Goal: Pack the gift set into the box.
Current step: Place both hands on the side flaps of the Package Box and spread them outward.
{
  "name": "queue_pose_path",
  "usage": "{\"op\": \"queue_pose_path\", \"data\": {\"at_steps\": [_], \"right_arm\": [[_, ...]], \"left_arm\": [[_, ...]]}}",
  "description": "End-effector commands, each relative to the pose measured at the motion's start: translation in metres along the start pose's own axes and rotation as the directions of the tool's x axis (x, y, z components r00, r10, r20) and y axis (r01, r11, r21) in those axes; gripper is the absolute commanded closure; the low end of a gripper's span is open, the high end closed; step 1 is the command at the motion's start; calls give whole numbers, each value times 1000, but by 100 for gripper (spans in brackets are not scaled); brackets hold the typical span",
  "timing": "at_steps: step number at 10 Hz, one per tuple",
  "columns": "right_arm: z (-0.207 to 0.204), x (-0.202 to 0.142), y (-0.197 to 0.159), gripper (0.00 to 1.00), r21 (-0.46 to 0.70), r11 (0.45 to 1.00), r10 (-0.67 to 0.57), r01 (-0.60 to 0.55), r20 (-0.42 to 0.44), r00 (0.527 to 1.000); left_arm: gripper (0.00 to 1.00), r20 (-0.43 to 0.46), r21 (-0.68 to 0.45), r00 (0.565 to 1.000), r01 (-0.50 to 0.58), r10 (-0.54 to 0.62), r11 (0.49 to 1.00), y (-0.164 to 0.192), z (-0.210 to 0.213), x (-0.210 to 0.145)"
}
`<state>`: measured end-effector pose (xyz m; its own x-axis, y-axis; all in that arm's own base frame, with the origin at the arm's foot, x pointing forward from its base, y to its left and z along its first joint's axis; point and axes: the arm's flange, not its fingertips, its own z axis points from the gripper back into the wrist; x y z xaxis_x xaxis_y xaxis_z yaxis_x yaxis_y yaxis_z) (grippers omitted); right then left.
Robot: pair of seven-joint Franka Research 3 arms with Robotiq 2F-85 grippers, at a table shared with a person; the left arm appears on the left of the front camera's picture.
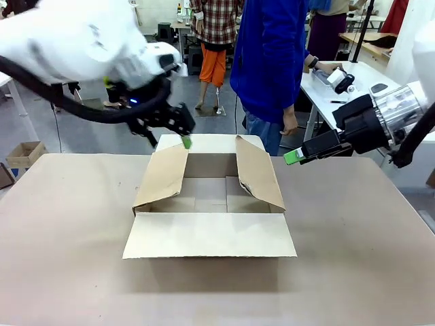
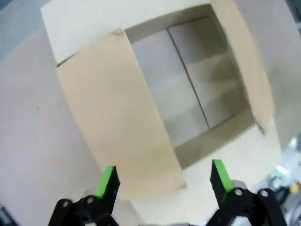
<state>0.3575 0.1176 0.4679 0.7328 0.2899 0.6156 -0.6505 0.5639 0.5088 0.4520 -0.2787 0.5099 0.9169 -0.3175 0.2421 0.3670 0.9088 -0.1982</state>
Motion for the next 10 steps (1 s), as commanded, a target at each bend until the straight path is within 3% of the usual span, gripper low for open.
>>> {"op": "queue_pose_path", "data": {"at_steps": [1,2,3,4,5,6,8,10], "right_arm": [[5,0,4,0,6,1000,-5,5,5,1000],[5,0,4,0,6,1000,-5,5,5,1000],[5,0,4,0,6,1000,-5,5,5,1000],[5,0,4,0,6,1000,-5,5,5,1000],[5,0,4,0,6,1000,-5,5,5,1000],[5,0,4,0,6,1000,-5,5,5,1000],[5,0,4,0,6,1000,-5,5,5,1000],[5,0,4,0,6,1000,-5,5,5,1000]], "left_arm": [[0,-44,72,993,-106,109,992,-17,-47,51],[0,-60,118,992,-105,113,987,-22,-61,51],[0,-20,221,991,-121,129,968,-26,-66,48],[0,36,213,987,-158,154,964,-17,-52,39],[0,-41,124,994,-98,104,987,-14,-82,45],[0,-41,124,994,-98,104,987,-14,-82,45],[0,20,262,994,-108,106,959,-17,-76,42],[0,18,375,993,-118,119,920,-24,-84,41]]}}
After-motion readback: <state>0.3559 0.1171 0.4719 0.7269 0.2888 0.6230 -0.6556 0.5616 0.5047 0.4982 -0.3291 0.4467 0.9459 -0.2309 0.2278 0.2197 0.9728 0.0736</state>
